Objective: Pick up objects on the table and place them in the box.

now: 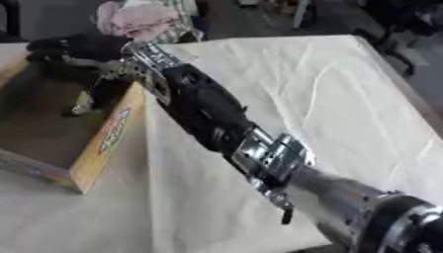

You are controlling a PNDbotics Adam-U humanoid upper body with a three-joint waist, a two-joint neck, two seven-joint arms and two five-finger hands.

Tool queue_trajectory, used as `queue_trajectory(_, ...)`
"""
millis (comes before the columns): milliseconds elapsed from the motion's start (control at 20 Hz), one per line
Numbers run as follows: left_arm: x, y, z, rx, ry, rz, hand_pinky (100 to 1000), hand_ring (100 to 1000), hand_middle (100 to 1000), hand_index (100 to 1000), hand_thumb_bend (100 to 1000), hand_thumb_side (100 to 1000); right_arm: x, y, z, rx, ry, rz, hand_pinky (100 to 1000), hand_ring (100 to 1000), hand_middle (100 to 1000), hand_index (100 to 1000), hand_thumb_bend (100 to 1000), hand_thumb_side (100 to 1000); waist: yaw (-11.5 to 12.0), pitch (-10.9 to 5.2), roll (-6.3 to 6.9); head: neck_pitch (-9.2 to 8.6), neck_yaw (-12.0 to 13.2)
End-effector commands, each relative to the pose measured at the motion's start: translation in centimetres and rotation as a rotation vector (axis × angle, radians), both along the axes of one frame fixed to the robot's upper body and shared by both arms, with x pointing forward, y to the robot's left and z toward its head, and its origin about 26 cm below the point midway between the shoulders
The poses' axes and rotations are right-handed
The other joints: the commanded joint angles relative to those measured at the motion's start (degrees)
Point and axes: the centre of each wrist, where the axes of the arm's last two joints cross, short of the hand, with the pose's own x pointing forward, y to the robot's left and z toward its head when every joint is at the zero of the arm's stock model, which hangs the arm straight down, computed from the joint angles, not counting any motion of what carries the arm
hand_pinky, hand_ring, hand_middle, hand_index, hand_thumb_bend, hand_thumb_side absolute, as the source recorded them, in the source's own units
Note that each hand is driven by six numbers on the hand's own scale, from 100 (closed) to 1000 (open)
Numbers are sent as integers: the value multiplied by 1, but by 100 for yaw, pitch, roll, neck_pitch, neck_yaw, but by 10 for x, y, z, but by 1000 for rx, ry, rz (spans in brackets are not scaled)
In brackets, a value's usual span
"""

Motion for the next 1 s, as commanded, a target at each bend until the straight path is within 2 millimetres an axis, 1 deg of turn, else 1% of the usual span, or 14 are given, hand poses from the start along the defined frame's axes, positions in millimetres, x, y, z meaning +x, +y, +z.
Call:
queue_trajectory(50,-3,2,6,-1,-26,3,514,798,747,803,404,856,-8,-15,36,153,-100,-15,870,911,981,1000,357,479,-59,-134,59,40,121)
queue_trajectory(150,-3,3,5,0,-23,8,514,799,748,803,403,856,-15,-21,50,284,-118,-9,870,909,979,1000,345,473,-142,-144,57,52,200)
queue_trajectory(300,-3,5,4,-3,-20,19,515,800,752,802,404,856,-31,-30,72,504,-132,24,860,890,961,996,286,449,-298,-145,53,72,351)
queue_trajectory(350,-3,5,4,-4,-20,24,515,800,752,802,404,856,-37,-32,78,570,-131,37,860,890,961,996,286,449,-342,-143,55,77,399)
queue_trajectory(400,-3,6,3,-6,-19,30,515,801,753,802,405,855,-43,-35,82,644,-125,51,851,875,948,983,249,441,-394,-137,61,84,464)
queue_trajectory(500,-3,8,3,-11,-17,43,515,803,754,802,405,855,-56,-40,86,797,-94,84,844,864,938,970,203,446,-499,-124,72,91,586)
queue_trajectory(600,-3,10,2,-17,-13,58,515,805,755,802,406,856,-69,-45,85,927,-47,121,838,856,931,962,171,446,-611,-107,84,88,723)
queue_trajectory(650,-3,10,2,-21,-10,63,514,805,754,801,406,856,-76,-46,84,976,-22,142,835,852,932,960,179,541,-670,-99,91,86,803)
queue_trajectory(700,-3,11,1,-24,-7,69,514,806,756,801,406,856,-82,-47,81,1014,2,164,833,850,928,960,140,455,-738,-90,100,83,906)
queue_trajectory(750,-3,12,0,-25,-4,77,514,807,756,801,406,856,-89,-47,79,1038,23,186,833,849,928,959,133,459,-789,-84,107,83,995)
queue_trajectory(800,-3,13,0,-26,-1,84,514,809,758,801,405,857,-95,-47,76,1055,44,207,831,845,925,958,100,475,-844,-77,116,79,1113)
queue_trajectory(1000,-4,16,-4,-35,15,111,513,819,766,801,405,860,-118,-44,61,1080,125,290,826,831,912,946,100,499,-1026,-58,163,58,1636)
